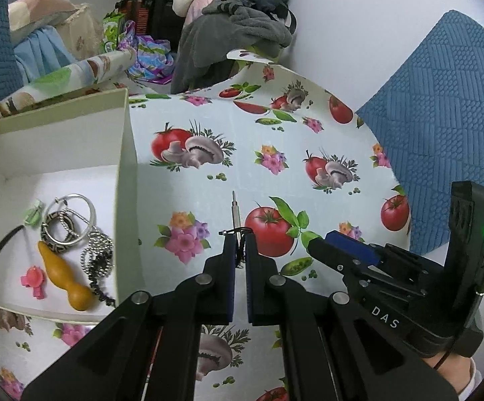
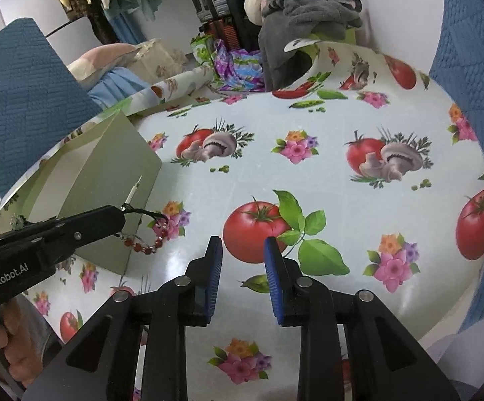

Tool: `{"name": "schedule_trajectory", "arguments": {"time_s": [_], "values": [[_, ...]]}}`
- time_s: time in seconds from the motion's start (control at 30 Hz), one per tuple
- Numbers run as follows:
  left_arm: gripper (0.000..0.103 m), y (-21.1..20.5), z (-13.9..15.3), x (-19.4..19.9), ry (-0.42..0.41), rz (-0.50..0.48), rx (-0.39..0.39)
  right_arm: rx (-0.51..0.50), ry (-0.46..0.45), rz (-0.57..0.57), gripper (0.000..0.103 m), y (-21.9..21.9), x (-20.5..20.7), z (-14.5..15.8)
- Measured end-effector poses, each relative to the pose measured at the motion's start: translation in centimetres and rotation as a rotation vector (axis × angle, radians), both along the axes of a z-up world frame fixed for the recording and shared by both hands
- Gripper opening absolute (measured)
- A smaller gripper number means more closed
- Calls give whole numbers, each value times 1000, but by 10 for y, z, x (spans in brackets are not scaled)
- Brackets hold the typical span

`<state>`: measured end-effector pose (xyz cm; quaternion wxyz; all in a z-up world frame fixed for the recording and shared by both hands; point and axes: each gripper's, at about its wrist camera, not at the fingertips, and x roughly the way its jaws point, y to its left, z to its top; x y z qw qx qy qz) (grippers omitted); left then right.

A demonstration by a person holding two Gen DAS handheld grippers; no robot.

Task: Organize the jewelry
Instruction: 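Carry the red-beaded bracelet with the left tool into the white box and release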

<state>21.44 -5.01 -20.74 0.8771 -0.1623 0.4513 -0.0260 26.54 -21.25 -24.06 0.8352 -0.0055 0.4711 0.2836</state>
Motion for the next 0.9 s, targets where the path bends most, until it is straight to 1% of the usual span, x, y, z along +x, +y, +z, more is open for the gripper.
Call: {"name": "schedule_trajectory", "arguments": {"time_s": [0.07,0.13,0.23,0.3,0.47,0.57,0.63,0.7,0.8,0.9], "values": [[5,1,7,-1,-2,-2,5,11,2,-6,24,0,-2,6],[5,3,15,0,-7,-4,16,0,-6,-13,24,3,-4,12],[4,10,30,-1,-23,-1,19,-26,-43,5,25,13,-8,31],[4,16,43,-2,-38,7,29,-23,-57,10,25,18,-8,43],[5,36,75,-6,-71,27,45,-6,-120,34,26,39,-7,89],[5,55,97,-10,-96,43,49,13,-158,43,28,51,-7,116],[5,65,109,-14,-113,57,75,31,-184,50,31,61,-8,135],[5,79,120,-20,-129,78,93,46,-201,57,32,69,-8,147],[5,98,128,-28,-138,107,87,61,-225,72,36,86,-11,162],[5,116,126,-39,-134,132,99,67,-226,92,38,104,-16,165]]}}
